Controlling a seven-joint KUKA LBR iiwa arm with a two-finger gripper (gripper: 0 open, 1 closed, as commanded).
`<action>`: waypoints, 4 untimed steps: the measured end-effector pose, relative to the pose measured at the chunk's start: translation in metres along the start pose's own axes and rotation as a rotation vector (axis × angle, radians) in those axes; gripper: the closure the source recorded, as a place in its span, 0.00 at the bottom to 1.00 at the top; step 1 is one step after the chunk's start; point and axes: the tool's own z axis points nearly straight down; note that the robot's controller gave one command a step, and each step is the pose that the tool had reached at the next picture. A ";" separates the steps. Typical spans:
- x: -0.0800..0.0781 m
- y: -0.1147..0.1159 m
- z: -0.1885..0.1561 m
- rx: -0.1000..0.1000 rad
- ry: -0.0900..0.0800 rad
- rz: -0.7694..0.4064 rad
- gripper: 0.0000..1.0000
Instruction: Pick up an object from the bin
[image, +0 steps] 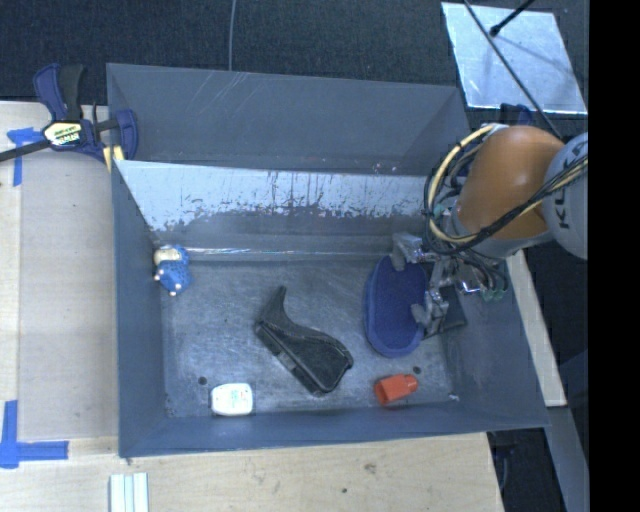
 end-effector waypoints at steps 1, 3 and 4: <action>0.044 0.036 -0.001 0.007 -0.012 -0.373 0.00; -0.001 -0.021 0.001 -0.001 0.000 -0.369 0.00; -0.029 0.027 0.001 0.002 -0.001 -0.411 0.00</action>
Offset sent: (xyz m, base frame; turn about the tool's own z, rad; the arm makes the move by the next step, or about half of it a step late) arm -0.0564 0.0273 -0.0043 -0.3752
